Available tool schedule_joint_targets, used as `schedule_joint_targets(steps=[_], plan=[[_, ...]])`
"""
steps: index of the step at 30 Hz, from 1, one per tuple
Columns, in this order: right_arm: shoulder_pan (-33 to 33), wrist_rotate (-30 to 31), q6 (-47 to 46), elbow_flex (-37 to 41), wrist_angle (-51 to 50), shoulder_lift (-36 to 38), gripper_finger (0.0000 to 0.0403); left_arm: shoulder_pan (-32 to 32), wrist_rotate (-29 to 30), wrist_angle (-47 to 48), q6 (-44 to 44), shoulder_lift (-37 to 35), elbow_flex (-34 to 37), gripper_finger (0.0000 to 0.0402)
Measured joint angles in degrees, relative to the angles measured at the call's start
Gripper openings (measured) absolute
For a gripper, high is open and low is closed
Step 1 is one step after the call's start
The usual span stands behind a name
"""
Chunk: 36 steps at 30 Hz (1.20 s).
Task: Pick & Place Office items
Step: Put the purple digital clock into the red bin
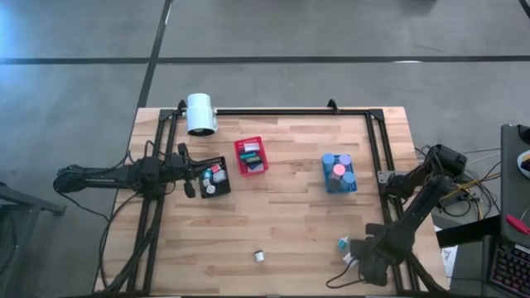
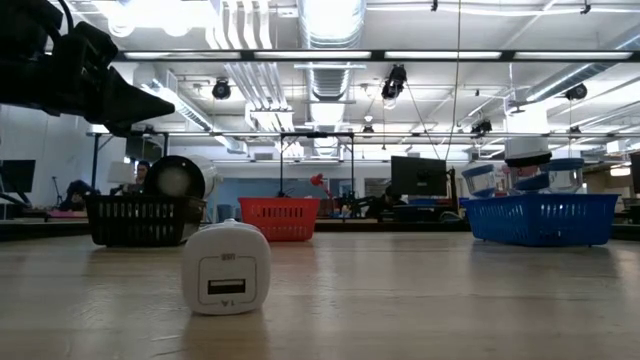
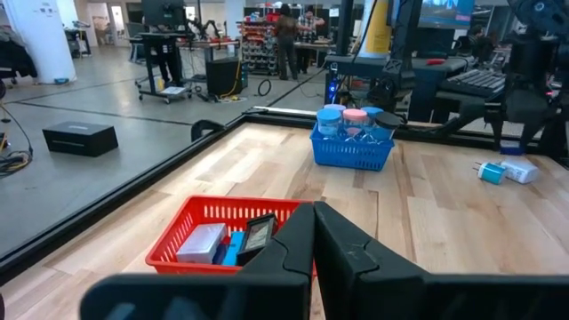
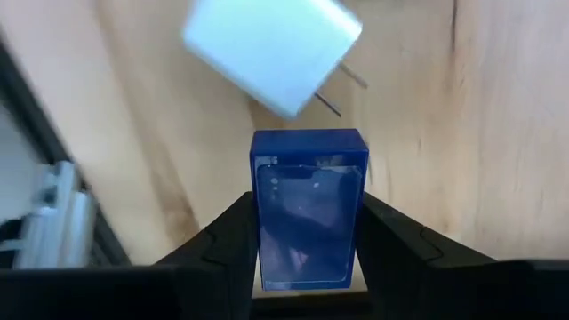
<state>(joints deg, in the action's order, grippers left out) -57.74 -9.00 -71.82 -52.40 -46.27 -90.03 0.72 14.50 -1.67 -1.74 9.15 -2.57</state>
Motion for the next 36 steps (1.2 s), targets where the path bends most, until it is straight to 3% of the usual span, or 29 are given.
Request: schedule_joint_targets(steps=[9,15,24,29,36], plan=[[5.6,14.4,4.5,0.0,0.9,9.8,0.0147,0.0,0.0,0.0,0.0,0.0,0.0,0.0014],[16.0,14.4,18.7,-0.1,4.1,11.4,0.0148,0.0,0.0,0.0,0.0,0.0,0.0,0.0014],[30.9,12.0,45.3,-1.0,21.4,6.9,0.0148,0.0,0.0,0.0,0.0,0.0,0.0,0.0014],[37.8,11.6,55.4,-3.4,30.1,4.7,0.0149,0.0,0.0,0.0,0.0,0.0,0.0,0.0014],[45.5,10.9,66.8,-10.5,31.9,4.5,0.0149,0.0,0.0,0.0,0.5,0.0,0.0,0.0014]])
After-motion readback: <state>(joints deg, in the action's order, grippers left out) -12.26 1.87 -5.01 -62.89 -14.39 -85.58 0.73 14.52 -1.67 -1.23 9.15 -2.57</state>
